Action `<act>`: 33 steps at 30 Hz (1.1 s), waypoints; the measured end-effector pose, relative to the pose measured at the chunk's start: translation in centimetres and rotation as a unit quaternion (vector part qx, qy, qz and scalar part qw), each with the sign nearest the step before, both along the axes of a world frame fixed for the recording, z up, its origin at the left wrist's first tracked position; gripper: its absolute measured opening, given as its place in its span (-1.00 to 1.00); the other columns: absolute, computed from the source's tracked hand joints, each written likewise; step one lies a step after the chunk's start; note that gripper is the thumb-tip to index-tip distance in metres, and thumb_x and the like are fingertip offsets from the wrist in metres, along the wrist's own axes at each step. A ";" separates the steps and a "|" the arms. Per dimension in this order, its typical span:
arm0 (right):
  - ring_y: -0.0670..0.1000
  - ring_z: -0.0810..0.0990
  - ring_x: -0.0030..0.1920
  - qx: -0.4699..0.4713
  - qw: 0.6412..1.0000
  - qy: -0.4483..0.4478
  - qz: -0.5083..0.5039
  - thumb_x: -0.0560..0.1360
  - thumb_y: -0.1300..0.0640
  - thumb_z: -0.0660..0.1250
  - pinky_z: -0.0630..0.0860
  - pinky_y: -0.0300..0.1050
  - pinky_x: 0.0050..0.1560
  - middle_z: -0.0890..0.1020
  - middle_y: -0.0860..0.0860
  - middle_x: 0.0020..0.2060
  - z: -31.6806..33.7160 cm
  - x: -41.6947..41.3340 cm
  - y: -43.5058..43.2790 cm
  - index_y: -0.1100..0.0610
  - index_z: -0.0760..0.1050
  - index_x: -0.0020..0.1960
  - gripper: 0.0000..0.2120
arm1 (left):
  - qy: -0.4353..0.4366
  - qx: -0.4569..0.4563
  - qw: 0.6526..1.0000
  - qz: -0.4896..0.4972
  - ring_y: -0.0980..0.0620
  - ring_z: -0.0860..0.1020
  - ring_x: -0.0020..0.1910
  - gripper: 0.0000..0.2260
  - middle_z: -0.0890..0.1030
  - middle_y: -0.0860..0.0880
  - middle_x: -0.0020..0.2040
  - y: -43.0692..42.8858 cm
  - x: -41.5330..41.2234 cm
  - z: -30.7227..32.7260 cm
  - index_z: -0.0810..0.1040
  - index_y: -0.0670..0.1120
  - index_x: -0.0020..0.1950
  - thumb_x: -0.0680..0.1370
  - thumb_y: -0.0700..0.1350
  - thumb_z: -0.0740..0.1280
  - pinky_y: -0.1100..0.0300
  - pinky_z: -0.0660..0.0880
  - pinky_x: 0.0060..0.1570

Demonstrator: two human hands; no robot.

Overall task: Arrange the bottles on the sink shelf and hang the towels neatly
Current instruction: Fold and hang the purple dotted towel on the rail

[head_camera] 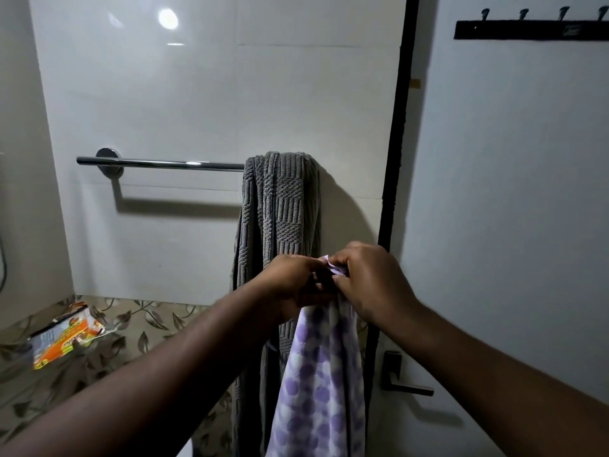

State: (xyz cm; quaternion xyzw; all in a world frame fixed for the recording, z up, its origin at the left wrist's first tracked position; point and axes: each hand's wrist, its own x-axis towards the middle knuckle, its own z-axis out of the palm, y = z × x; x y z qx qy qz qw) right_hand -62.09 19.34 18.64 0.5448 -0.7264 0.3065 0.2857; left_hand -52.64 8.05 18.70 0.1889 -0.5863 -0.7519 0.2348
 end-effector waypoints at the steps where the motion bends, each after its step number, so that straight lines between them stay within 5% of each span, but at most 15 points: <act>1: 0.09 0.61 -0.12 -0.003 1.000 0.013 0.000 0.46 0.11 0.43 0.36 -0.12 -0.20 0.62 0.00 -0.19 -0.2 -0.1 -0.1 0.05 0.71 0.01 -0.85 | -0.001 0.003 1.000 -0.003 -0.05 0.65 -0.26 -0.81 0.67 -0.19 -0.11 -0.1 -0.1 0.0 0.63 -0.29 0.15 0.65 -0.26 0.26 0.05 0.67 -0.12; 6: -0.03 0.65 -0.15 -0.025 0.997 -0.074 0.018 0.50 0.07 0.43 0.50 -0.17 -0.15 0.72 -0.06 -0.18 0.0 -0.7 0.0 -0.03 0.74 -0.01 -0.88 | 0.003 -0.006 0.999 -0.043 -0.05 0.70 -0.17 -0.83 0.70 -0.18 -0.06 -0.2 0.1 -0.5 0.65 -0.23 0.08 0.64 -0.25 0.26 0.10 0.66 -0.06; 12: -0.01 0.69 -0.13 -0.004 0.968 -0.250 0.039 0.56 0.12 0.38 0.62 -0.01 -0.02 0.74 -0.05 -0.20 2.2 -1.5 0.7 0.03 0.69 -0.10 -0.88 | 0.084 -0.181 0.977 0.072 0.12 0.55 -0.41 -0.84 0.63 -0.06 -0.26 0.3 -0.4 -0.5 0.59 -0.16 -0.07 0.52 -0.41 0.38 0.31 0.49 -0.41; 17: 0.06 0.61 -0.13 0.049 0.932 -0.353 0.068 0.60 0.21 0.30 0.57 0.00 -0.10 0.72 0.20 -0.09 4.1 -1.4 1.1 0.18 0.62 -0.07 -0.86 | 0.103 -0.221 0.970 -0.022 -0.04 0.61 -0.13 -0.85 0.63 -0.24 -0.01 0.0 -1.0 -0.2 0.48 -0.15 0.06 0.58 -0.33 0.38 0.11 0.58 -0.07; 22: 0.01 0.53 -0.18 0.039 0.920 -0.387 0.050 0.61 0.20 0.21 0.44 -0.11 -0.18 0.63 0.10 -0.16 5.3 -1.6 1.2 0.09 0.55 -0.11 -0.82 | 0.127 -0.327 0.936 0.031 0.05 0.50 -0.17 -0.78 0.58 -0.08 -0.13 0.0 -1.3 -1.0 0.46 -0.07 0.03 0.53 -0.04 0.46 0.11 0.48 -0.19; 25: 0.04 0.54 -0.18 0.007 0.917 -0.396 0.045 0.60 0.19 0.17 0.46 -0.08 -0.13 0.64 0.11 -0.14 5.5 -1.9 1.2 0.07 0.53 -0.11 -0.81 | 0.155 -0.329 0.931 0.029 -0.02 0.49 -0.13 -0.64 0.59 -0.19 -0.07 0.4 -1.1 -1.8 0.44 -0.09 0.10 0.48 0.09 0.45 -0.04 0.46 -0.12; 29: 0.09 0.53 -0.20 -0.022 0.896 -0.439 0.064 0.59 0.20 0.16 0.46 -0.05 -0.13 0.62 0.14 -0.18 5.3 -1.8 1.0 0.07 0.53 -0.12 -0.79 | 0.194 -0.345 0.918 0.032 -0.04 0.49 -0.11 -0.75 0.58 -0.30 0.06 0.6 -0.6 -2.5 0.39 -0.05 0.18 0.58 -0.04 0.37 -0.05 0.47 -0.09; 33: 0.08 0.48 -0.21 -0.101 0.865 -0.487 0.071 0.59 0.24 0.12 0.44 -0.03 -0.12 0.53 0.15 -0.23 5.6 -2.1 0.6 0.10 0.54 -0.18 -0.72 | 0.192 -0.349 0.917 -0.001 0.06 0.41 -0.13 -0.82 0.50 -0.13 -0.05 0.5 -0.2 -3.9 0.36 -0.16 0.14 0.63 -0.14 0.33 0.17 0.41 -0.12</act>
